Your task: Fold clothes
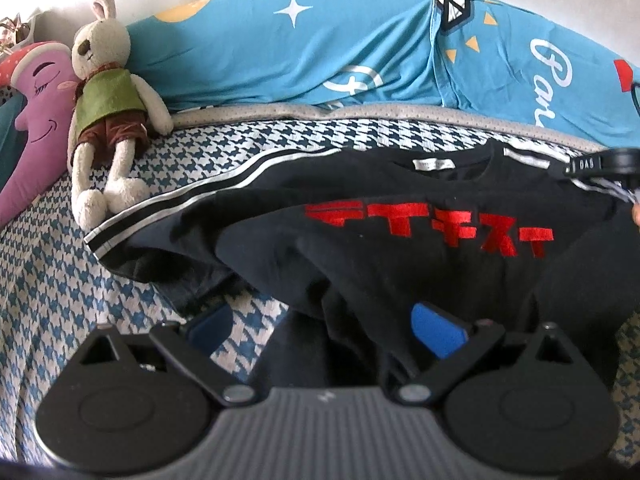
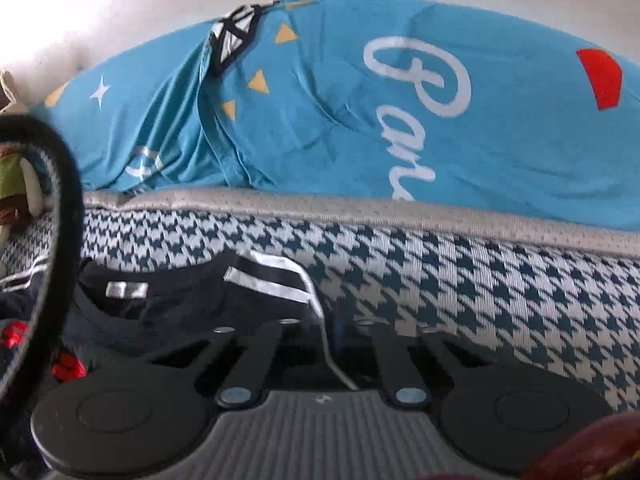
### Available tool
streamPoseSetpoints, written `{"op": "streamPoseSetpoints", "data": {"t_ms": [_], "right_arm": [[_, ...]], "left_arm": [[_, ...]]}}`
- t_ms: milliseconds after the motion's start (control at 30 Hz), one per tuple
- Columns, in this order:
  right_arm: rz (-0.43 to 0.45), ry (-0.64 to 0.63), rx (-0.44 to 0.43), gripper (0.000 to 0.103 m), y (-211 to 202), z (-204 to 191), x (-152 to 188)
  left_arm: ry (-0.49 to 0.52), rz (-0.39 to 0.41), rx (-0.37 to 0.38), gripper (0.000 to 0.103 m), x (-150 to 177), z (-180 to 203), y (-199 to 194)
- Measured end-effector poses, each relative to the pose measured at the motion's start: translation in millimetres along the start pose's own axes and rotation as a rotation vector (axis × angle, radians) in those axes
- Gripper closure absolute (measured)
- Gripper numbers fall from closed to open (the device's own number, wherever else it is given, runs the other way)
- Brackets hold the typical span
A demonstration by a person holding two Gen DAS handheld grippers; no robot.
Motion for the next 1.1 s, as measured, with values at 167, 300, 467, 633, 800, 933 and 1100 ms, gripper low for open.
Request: {"op": "streamPoseSetpoints", "data": {"t_ms": [167, 300, 467, 633, 800, 933, 1100], "right_arm": [[0.166, 0.109, 0.108, 0.098, -17.1, 15.7, -27.4], [0.212, 0.240, 0.175, 0.095, -15.1, 35.8, -37.5], [0.157, 0.342, 0.106, 0.073, -15.3, 51.4, -26.9], [0.144, 0.351, 0.181, 0.072, -46.3, 70.5, -11.2], [0.067, 0.341, 0.233, 0.072, -70.8, 80.0, 13.9], [0.054, 0.367, 0.186, 0.061, -86.0, 84.7, 33.4], [0.014, 0.352, 0.125, 0.059, -88.3, 77.4, 48.5]], "left_arm": [[-0.002, -0.007, 0.004, 0.003, 1.1, 5.6, 2.8], [0.007, -0.007, 0.007, 0.003, 2.2, 11.7, 3.7], [0.011, -0.008, 0.022, 0.003, 1.3, 19.9, 1.0], [0.021, 0.012, 0.040, 0.003, -0.7, 28.8, -6.5], [0.021, 0.014, 0.063, 0.003, -2.1, 35.1, -10.0], [0.025, 0.023, 0.076, 0.002, -1.1, 39.7, -12.9], [0.043, 0.018, 0.079, 0.002, 2.5, 44.7, -12.3]]}}
Point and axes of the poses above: each gripper's, at about its wrist camera, not at the fingertips, and y roughly the way its jaws point, z to its right, x to its underside, the point moved 5 cm from there along y, roughly the way its jaws point, and after that the axes turned 10 degrees about -y, right-handed, at the moved point
